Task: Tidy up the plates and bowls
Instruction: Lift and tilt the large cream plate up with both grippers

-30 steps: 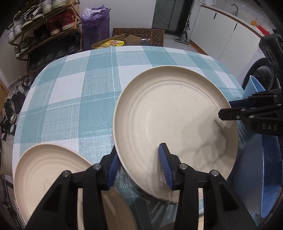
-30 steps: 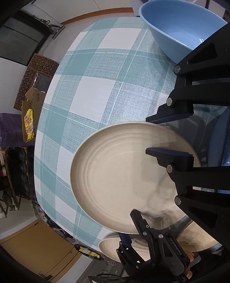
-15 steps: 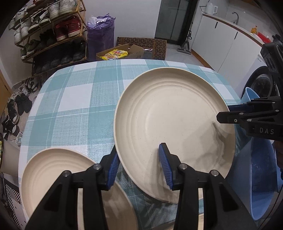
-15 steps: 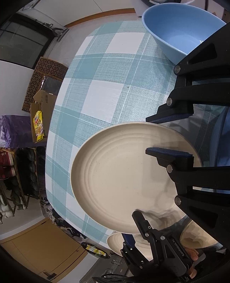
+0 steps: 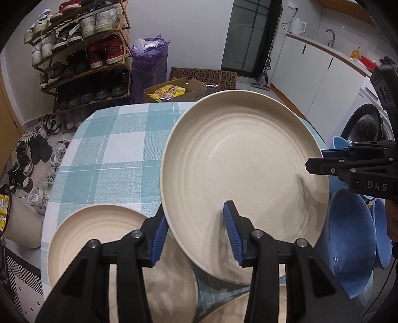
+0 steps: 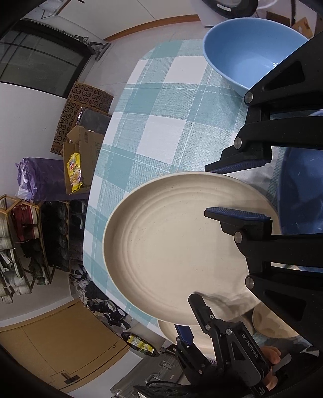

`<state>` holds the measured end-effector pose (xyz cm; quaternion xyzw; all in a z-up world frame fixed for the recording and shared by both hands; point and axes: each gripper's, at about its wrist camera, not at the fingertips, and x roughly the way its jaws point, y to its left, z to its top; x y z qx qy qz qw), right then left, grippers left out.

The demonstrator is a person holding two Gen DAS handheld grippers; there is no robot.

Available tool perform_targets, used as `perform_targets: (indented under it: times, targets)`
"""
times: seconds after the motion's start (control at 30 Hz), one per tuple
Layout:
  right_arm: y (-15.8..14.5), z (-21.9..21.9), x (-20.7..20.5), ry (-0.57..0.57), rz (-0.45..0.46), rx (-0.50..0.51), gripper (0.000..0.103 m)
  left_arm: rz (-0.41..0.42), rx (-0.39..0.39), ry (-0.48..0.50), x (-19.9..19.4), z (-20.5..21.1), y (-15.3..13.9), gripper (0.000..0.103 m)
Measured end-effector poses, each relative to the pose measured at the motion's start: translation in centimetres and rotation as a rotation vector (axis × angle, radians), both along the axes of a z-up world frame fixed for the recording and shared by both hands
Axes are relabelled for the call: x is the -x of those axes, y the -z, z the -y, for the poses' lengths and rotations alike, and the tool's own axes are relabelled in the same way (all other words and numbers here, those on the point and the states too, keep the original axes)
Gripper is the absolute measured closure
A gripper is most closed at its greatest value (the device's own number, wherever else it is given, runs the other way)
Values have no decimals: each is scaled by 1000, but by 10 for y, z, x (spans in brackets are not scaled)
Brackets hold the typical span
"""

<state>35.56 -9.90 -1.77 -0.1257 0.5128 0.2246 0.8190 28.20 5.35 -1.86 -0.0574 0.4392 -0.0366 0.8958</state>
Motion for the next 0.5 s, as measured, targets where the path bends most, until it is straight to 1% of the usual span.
perform_targets:
  times: [0.5]
  targets:
    - [-45,-21,55,-56,100,-38,75,91,-23,-57,56,-17,-36,61]
